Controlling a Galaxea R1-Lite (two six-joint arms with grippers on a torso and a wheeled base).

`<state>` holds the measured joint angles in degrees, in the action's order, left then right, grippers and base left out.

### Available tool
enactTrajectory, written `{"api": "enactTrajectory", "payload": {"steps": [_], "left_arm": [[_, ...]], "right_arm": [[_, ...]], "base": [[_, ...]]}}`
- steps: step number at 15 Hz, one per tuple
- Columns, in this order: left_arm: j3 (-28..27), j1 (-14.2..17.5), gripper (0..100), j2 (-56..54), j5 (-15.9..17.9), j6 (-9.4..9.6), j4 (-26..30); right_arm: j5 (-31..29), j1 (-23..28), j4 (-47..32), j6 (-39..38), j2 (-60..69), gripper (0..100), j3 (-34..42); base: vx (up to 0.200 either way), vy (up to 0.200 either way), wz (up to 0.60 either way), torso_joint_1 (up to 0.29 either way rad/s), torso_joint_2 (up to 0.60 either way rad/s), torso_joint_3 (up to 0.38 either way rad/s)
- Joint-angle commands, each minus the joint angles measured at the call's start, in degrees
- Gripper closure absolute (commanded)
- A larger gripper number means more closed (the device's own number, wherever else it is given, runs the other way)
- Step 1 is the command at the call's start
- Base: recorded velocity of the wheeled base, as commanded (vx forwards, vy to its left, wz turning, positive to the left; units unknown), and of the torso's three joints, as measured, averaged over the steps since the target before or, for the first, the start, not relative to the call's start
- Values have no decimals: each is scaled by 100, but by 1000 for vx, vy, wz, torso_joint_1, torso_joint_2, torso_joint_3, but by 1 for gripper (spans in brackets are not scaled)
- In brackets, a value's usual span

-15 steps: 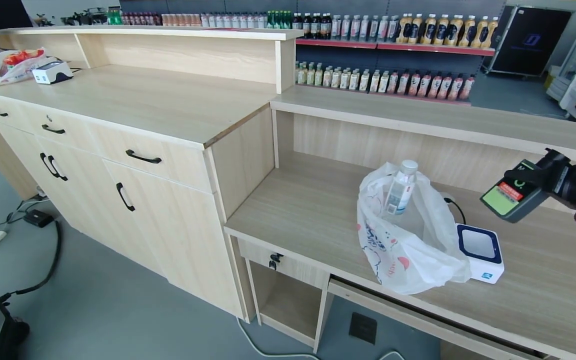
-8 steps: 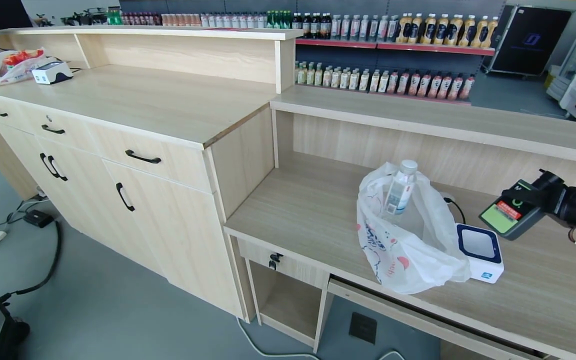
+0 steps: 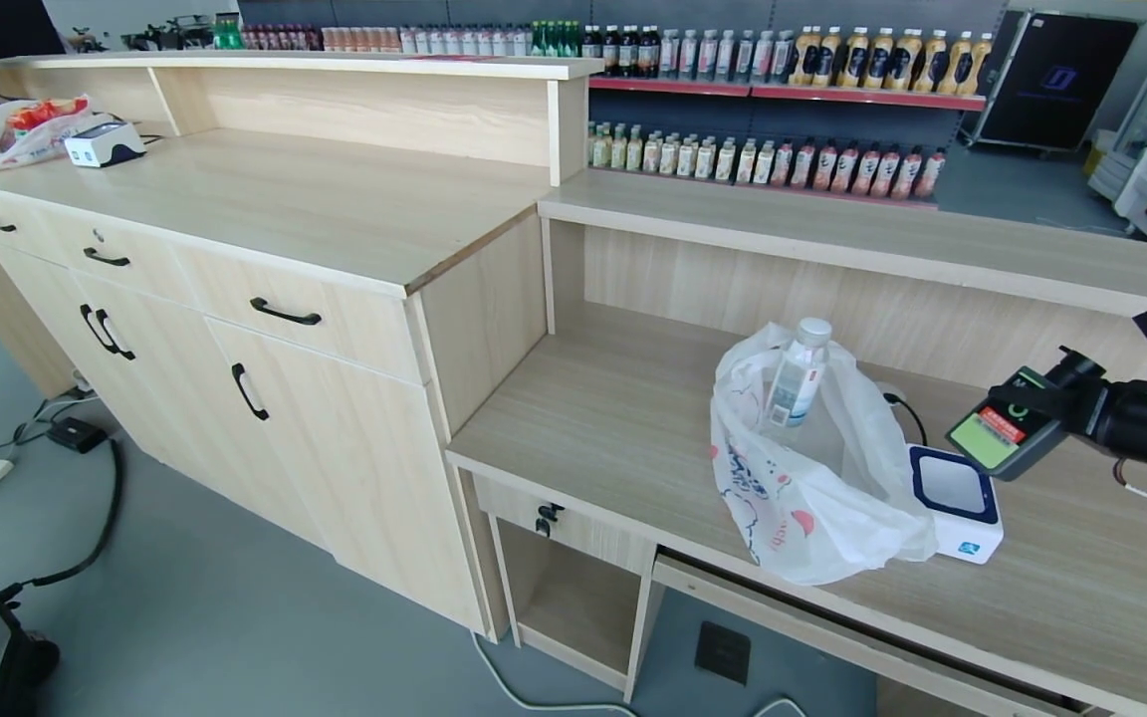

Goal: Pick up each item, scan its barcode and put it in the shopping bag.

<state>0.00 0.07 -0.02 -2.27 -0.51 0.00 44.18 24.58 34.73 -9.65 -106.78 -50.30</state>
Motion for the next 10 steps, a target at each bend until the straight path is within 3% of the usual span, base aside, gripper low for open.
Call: {"api": "enactTrajectory", "payload": {"steps": [1, 10], "left_arm": [[0, 1, 0, 2, -2, -2, 0], [0, 1, 0, 2, -2, -2, 0]], "right_arm": [[29, 21, -1, -1, -71, 100, 38], [504, 65, -19, 350, -265, 100, 64]], "base": [[0, 0, 0, 0, 0, 0], [0, 0, 0, 0, 0, 0]]}}
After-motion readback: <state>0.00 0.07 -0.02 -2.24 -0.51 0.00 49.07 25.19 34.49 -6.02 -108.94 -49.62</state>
